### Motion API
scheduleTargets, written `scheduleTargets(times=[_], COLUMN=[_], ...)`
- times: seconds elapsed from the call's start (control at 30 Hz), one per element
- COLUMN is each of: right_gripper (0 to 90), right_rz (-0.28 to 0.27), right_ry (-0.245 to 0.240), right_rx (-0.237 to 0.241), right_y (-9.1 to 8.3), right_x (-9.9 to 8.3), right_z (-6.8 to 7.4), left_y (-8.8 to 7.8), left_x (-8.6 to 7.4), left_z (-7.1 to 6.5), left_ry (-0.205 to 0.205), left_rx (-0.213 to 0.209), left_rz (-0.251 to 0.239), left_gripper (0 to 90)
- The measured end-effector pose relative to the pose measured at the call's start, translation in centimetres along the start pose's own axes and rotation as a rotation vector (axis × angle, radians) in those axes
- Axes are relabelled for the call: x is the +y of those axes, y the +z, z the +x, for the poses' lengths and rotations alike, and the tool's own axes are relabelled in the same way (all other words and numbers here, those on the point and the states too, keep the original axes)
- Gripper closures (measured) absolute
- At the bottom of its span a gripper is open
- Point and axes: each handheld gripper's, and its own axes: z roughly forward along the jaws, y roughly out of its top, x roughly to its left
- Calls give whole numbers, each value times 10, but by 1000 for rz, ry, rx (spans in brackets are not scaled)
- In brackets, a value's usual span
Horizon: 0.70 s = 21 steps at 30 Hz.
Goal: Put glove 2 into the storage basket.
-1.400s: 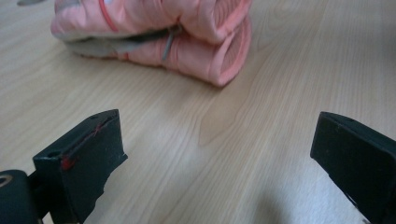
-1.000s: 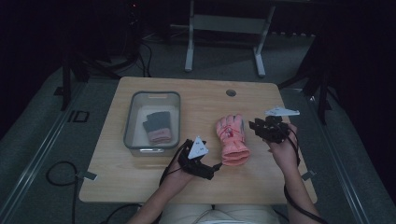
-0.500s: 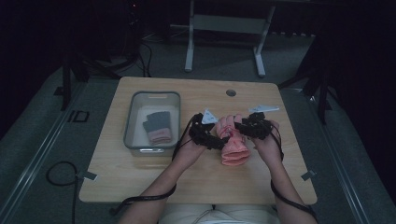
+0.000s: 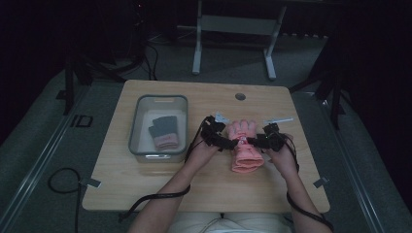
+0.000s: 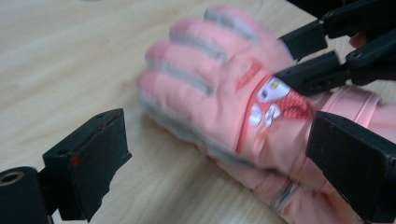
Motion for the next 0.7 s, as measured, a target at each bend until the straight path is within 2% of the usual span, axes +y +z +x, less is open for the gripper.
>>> scheduleTargets(times=[0.03,0.1,0.13,0.27,0.33,0.43,0.5,0.53,0.6,0.67,0.7], right_gripper=[485,487,496,496,509,515,541,559,587,623,623], right_rz=[7,10,13,30,42,52,53,50,51,43,43], right_ry=[-3,-1,-2,1,3,23,40,34,38,32,32], right_rx=[6,12,21,51,71,104,117,116,115,114,114], right_y=[0,1,2,8,12,15,17,18,17,17,17], right_x=[-2,-5,-6,-7,-8,-8,-10,-10,-10,-10,-10], right_z=[-2,-3,-4,-6,-7,-11,-12,-12,-12,-10,-10], left_y=[4,13,17,31,39,48,52,52,50,46,46], left_x=[0,-1,-1,-4,-6,-10,-11,-10,-8,-5,-5], left_z=[1,2,3,11,16,22,22,21,19,14,14], left_ry=[-25,-54,-73,-172,-220,-298,-317,-311,-290,-244,-244], left_rx=[-12,5,-12,-63,-98,-163,-217,-226,-237,-216,-216], left_rz=[16,41,61,95,127,147,144,139,134,139,139], left_gripper=[62,111,151,165,202,225,318,392,493,617,653])
